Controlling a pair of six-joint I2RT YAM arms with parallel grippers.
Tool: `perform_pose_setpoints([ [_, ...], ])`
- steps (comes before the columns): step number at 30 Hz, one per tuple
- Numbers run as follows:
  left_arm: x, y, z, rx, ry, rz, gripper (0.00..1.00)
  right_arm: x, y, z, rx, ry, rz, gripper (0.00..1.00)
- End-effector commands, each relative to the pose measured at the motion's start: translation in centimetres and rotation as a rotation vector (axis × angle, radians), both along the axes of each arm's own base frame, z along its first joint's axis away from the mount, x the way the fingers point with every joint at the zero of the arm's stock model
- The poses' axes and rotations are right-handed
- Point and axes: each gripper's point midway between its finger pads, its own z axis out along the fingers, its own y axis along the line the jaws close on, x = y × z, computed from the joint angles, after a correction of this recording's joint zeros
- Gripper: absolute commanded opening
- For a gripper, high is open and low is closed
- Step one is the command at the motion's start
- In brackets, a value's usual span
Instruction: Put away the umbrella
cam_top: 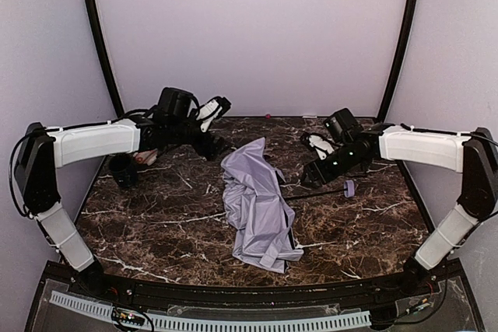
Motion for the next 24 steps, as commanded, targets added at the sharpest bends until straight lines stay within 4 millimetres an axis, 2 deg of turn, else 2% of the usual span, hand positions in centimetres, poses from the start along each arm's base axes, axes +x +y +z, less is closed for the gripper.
perform_pose_setpoints([
  [1,-7.2,-2.3,1.1,-0.027,0.052,-0.154,0.94,-1.1,-0.1,0.0,0.012,-0.024,0.019,0.73],
  [3,-11.3,-4.0,-0.5,0.005,0.135,-0.271,0.84,-0.3,-1.0,-0.7,-0.041,-0.038,-0.018,0.73],
  [5,-14.3,-4.4,-3.1,0.07,0.229,-0.321,0.76,0.8,-1.4,-1.5,-0.098,-0.031,-0.039,0.69],
  [7,-15.5,-3.5,-5.8,0.128,0.329,-0.293,0.61,2.0,-1.5,-2.8,-0.133,-0.002,-0.046,0.63],
  [9,-15.8,-2.3,-8.0,0.178,0.389,-0.239,0.46,3.8,-1.1,-2.9,-0.139,-0.009,-0.053,0.56],
  [11,-16.0,-1.6,-9.6,0.205,0.428,-0.209,0.45,5.0,-0.9,-3.6,-0.154,0.001,-0.049,0.52],
  [13,-16.5,-1.6,-11.0,0.213,0.469,-0.215,0.45,5.6,-0.8,-5.3,-0.189,0.028,-0.04,0.5],
  [17,-16.6,-2.1,-13.8,0.238,0.53,-0.213,0.45,5.3,-0.9,-7.6,-0.229,0.091,-0.023,0.44],
  [21,-15.9,-2.3,-15.1,0.249,0.522,-0.198,0.47,4.3,-1.0,-7.6,-0.206,0.098,-0.013,0.45],
  [24,-14.9,-2.1,-14.1,0.24,0.47,-0.158,0.47,3.8,-1.6,-6.5,-0.2,0.078,-0.033,0.46],
])
